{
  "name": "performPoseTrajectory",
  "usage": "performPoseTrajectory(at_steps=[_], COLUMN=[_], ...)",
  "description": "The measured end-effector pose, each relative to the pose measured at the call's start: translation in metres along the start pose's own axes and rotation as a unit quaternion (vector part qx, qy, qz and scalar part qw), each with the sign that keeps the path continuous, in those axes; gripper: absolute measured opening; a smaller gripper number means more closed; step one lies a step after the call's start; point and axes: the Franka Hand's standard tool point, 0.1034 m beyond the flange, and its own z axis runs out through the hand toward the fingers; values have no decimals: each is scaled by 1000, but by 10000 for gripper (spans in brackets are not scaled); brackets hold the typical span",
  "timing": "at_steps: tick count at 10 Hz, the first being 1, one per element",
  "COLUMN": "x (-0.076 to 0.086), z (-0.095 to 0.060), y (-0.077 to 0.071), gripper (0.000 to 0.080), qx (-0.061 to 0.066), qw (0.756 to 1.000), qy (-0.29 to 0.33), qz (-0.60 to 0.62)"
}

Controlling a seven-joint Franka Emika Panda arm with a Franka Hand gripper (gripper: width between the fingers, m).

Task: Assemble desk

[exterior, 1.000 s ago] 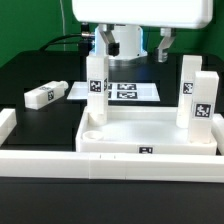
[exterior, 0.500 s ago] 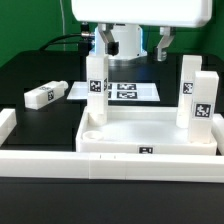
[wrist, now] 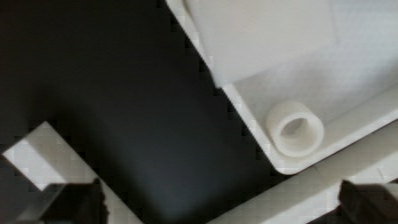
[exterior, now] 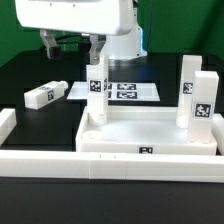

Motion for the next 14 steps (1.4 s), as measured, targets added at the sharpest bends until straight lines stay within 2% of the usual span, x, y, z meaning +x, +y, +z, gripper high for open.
performPoseTrajectory(at_steps=[3,4,6,8,9,10,12,13,14], x=[0,1,-2,14,4,0,2,-7,-6], z=[0,1,4,17,28,28,28,30,31], y=[1,10,67,123,128,123,124,122,126], gripper=[649,649,649,649,649,649,649,649,649], qx=[0,3,5,-10,-15,-10,-11,-2,1], qw=[1000,1000,999,999,1000,1000,1000,999,998], qy=[0,-3,-10,30,25,7,9,-37,-64], qz=[1,15,31,5,11,9,9,12,18])
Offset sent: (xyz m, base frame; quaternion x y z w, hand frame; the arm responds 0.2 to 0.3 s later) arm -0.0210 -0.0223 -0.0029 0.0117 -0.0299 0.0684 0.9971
